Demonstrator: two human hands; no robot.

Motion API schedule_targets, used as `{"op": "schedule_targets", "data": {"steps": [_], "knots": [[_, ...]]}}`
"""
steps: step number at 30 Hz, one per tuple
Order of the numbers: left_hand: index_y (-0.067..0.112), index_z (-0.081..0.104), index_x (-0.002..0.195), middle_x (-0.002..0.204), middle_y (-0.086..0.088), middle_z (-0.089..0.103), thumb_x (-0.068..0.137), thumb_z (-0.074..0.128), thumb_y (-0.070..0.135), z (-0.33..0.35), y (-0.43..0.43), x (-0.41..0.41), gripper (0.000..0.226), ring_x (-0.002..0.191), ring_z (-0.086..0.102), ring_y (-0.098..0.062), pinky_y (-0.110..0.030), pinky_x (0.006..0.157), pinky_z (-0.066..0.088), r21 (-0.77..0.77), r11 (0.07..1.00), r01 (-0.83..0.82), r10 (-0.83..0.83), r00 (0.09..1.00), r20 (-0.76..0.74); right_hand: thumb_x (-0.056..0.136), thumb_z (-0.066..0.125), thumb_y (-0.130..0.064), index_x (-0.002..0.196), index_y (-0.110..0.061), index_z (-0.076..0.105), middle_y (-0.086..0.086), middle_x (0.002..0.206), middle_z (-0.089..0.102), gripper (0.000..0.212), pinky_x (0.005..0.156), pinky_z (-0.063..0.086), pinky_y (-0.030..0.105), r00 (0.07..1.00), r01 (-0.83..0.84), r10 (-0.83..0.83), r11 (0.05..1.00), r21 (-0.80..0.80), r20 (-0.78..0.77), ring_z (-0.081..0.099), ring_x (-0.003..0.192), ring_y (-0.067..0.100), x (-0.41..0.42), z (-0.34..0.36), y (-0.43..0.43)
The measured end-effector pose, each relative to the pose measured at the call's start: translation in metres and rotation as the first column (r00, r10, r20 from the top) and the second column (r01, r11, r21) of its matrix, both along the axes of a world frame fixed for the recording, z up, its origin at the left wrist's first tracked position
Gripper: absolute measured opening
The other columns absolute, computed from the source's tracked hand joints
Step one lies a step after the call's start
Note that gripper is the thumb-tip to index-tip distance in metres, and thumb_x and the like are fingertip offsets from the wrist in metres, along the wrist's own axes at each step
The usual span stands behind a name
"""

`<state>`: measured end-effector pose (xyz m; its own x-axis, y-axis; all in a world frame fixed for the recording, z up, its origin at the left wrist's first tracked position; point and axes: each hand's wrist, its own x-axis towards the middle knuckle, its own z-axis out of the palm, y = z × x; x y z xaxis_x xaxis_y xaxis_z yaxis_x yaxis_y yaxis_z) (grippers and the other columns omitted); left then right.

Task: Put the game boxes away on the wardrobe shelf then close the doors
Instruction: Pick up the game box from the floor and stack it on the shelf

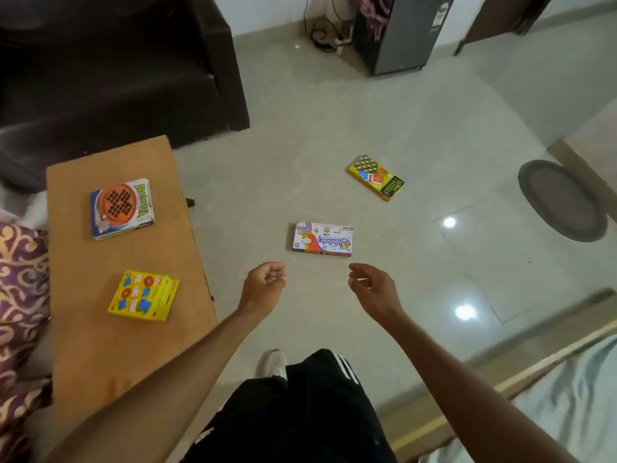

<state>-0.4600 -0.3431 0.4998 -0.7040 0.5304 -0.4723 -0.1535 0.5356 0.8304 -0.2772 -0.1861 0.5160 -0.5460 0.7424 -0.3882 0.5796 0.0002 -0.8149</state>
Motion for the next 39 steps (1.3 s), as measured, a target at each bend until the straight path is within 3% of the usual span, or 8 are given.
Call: {"op": "schedule_targets", "data": {"steps": [9, 12, 17, 22, 27, 32, 37, 39], "knots": [[0.016, 0.067, 0.107, 0.094, 0.000, 0.071, 0.083, 0.060, 0.007, -0.163, 0.171, -0.114, 0.027, 0.084, 0.066, -0.013, -0.021, 0.078, 0.049, -0.230, 0.971, -0.071, 0.105, 0.984, 0.141, 0.085, 0.061, -0.010, 0.115, -0.016, 0.067, 0.001, 0.096, 0.070, 0.031, 0.062, 0.043, 0.001, 0.978, -0.059, 0.080, 0.992, -0.113, 0.193, 0.065, 0.072, 0.003, -0.147, -0.180, 0.179], [0.016, 0.068, 0.106, 0.091, 0.000, 0.072, 0.077, 0.062, 0.013, -0.226, 0.211, -0.133, 0.030, 0.087, 0.068, -0.017, -0.027, 0.083, 0.051, -0.292, 0.949, -0.119, 0.182, 0.963, 0.200, 0.084, 0.062, -0.013, 0.117, -0.019, 0.066, -0.001, 0.097, 0.070, 0.033, 0.079, 0.054, 0.020, 0.955, -0.121, 0.157, 0.981, -0.151, 0.253, 0.066, 0.075, 0.008, -0.183, -0.252, 0.219], [0.018, 0.066, 0.106, 0.087, -0.004, 0.071, 0.083, 0.061, 0.010, -0.396, 0.275, -0.147, 0.025, 0.071, 0.062, -0.013, -0.009, 0.052, 0.044, -0.367, 0.912, -0.182, 0.295, 0.913, 0.283, 0.083, 0.062, -0.015, 0.124, -0.021, 0.061, 0.001, 0.107, 0.068, 0.041, 0.081, 0.049, 0.025, 0.871, -0.272, 0.322, 0.945, -0.180, 0.370, 0.065, 0.084, 0.016, -0.247, -0.427, 0.286], [0.013, 0.064, 0.113, 0.088, -0.008, 0.068, 0.080, 0.063, 0.014, -0.555, 0.319, -0.140, 0.033, 0.073, 0.062, -0.020, -0.023, 0.060, 0.043, -0.450, 0.821, -0.352, 0.550, 0.699, 0.457, 0.082, 0.063, -0.014, 0.137, -0.012, 0.049, 0.015, 0.130, 0.058, 0.056, 0.102, 0.044, 0.043, 0.753, -0.485, 0.484, 0.866, -0.121, 0.446, 0.054, 0.120, 0.033, -0.291, -0.583, 0.329], [0.014, 0.065, 0.101, 0.075, 0.000, 0.057, 0.077, 0.070, 0.030, -0.669, 0.361, -0.133, 0.030, 0.072, 0.057, -0.020, -0.027, 0.059, 0.041, -0.542, 0.738, -0.401, 0.674, 0.434, 0.597, 0.081, 0.061, -0.018, 0.138, -0.008, 0.042, 0.020, 0.132, 0.048, 0.061, 0.100, 0.041, 0.045, 0.663, -0.652, 0.531, 0.756, 0.059, 0.528, 0.041, 0.122, 0.040, -0.315, -0.701, 0.353], [0.018, 0.065, 0.100, 0.083, 0.004, 0.062, 0.053, 0.074, 0.031, -0.670, 0.373, -0.132, 0.049, 0.077, 0.057, -0.019, -0.029, 0.066, 0.043, -0.464, 0.666, -0.584, 0.712, 0.312, 0.630, 0.080, 0.064, -0.027, 0.129, -0.018, 0.054, 0.018, 0.120, 0.050, 0.051, 0.093, 0.042, 0.040, 0.556, -0.739, 0.609, 0.673, 0.002, 0.565, 0.042, 0.117, 0.038, -0.339, -0.709, 0.368], [0.018, 0.063, 0.111, 0.111, -0.005, 0.072, 0.061, 0.070, 0.013, -0.591, 0.339, -0.169, 0.051, 0.096, 0.068, -0.021, -0.036, 0.081, 0.049, -0.265, 0.618, -0.740, 0.734, 0.422, 0.533, 0.072, 0.066, -0.031, 0.120, -0.022, 0.062, 0.020, 0.106, 0.056, 0.049, 0.091, 0.048, 0.039, 0.627, -0.700, 0.659, 0.711, -0.070, 0.415, 0.057, 0.101, 0.039, -0.372, -0.632, 0.354], [0.010, 0.060, 0.115, 0.107, -0.005, 0.072, 0.070, 0.068, 0.003, -0.536, 0.319, -0.188, 0.045, 0.086, 0.070, -0.010, -0.032, 0.075, 0.049, -0.204, 0.618, -0.759, 0.724, 0.450, 0.522, 0.069, 0.069, -0.032, 0.118, -0.021, 0.064, 0.017, 0.103, 0.059, 0.050, 0.087, 0.051, 0.043, 0.667, -0.689, 0.662, 0.722, -0.054, 0.341, 0.060, 0.096, 0.035, -0.388, -0.579, 0.340]]}}
